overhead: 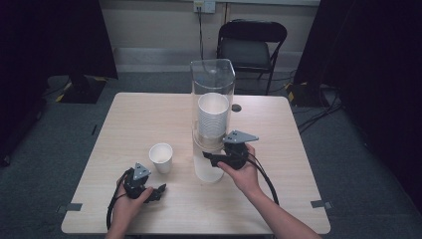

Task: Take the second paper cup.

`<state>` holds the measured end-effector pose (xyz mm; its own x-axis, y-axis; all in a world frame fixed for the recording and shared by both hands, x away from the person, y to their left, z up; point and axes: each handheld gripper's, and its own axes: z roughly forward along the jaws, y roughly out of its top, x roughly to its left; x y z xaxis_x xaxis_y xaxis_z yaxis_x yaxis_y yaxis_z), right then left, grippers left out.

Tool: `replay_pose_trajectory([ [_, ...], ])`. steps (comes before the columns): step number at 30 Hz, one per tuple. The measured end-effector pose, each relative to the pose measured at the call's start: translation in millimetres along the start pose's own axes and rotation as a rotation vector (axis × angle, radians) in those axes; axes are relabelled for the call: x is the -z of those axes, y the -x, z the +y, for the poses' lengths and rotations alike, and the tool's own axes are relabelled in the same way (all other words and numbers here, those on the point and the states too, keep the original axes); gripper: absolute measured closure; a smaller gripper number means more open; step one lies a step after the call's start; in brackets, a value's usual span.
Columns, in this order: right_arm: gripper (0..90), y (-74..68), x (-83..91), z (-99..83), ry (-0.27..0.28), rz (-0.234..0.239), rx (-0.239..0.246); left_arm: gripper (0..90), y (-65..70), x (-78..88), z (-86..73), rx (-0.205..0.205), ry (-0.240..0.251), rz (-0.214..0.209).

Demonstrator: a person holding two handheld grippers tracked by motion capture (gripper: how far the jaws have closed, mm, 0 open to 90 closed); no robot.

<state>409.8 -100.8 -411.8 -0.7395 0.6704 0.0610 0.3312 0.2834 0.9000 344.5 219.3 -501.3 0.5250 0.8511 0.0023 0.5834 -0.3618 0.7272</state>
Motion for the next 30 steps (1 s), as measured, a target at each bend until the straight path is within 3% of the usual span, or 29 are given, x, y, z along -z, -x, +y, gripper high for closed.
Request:
replay_pose_trajectory([
  [2,34.5,-0.6,-0.4,-0.5,0.001,-0.008,0.032,10.0,0.0,0.0,0.0,0.0,0.0,0.0],
  [11,36.1,-3.2,-0.9,-9.4,0.029,-0.033,0.086,10.0,0.1,-0.1,-0.1,0.0,0.0,0.001],
  [30,38.5,-1.2,-5.4,-19.0,0.011,-0.015,0.051,9.7,-1.0,-0.4,0.2,-0.011,0.001,-0.004],
])
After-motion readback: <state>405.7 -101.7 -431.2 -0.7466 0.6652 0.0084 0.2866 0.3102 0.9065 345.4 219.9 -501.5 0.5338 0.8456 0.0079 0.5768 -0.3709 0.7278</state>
